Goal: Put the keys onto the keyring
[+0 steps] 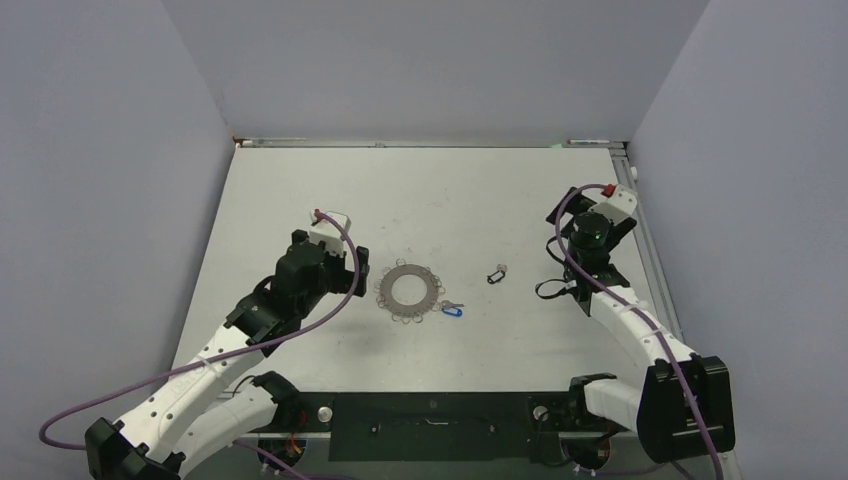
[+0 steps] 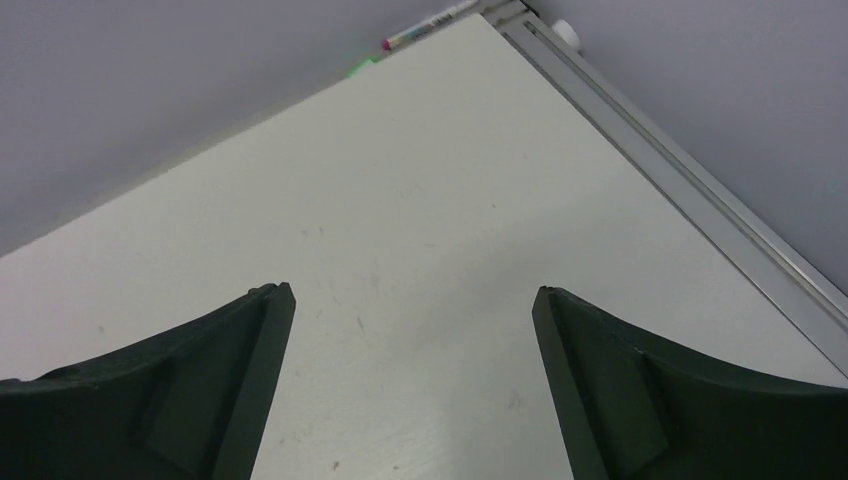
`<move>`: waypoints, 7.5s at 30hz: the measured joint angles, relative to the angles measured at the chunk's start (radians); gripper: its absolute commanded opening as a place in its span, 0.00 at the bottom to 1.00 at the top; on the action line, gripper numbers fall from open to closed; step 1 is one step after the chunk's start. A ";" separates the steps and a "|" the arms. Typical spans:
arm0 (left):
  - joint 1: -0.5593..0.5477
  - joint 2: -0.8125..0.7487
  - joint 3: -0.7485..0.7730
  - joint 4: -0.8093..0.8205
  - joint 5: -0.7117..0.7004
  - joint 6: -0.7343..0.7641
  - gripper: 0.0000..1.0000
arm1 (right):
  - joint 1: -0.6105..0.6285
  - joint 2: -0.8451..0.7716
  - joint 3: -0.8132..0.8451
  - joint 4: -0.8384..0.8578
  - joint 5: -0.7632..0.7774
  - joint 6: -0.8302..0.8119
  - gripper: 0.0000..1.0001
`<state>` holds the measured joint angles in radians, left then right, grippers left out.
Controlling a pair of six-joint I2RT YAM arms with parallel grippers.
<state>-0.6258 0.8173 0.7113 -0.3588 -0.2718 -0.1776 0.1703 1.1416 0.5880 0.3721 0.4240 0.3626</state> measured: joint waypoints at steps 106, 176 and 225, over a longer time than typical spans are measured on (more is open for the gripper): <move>0.019 -0.069 -0.003 0.003 -0.012 0.007 0.96 | 0.369 0.657 0.572 -1.014 -0.204 -0.097 0.41; 0.019 -0.049 -0.003 0.048 0.277 0.010 0.47 | 0.274 0.673 0.579 -0.881 -0.210 -0.090 0.31; 0.018 -0.108 -0.086 0.185 0.556 0.016 0.45 | 0.452 0.082 0.371 -0.806 -0.578 -0.010 0.05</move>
<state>-0.6083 0.7097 0.6254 -0.1734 0.2844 -0.1612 0.6228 1.2240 0.9592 -0.4339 -0.1543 0.3531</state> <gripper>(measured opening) 0.447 0.057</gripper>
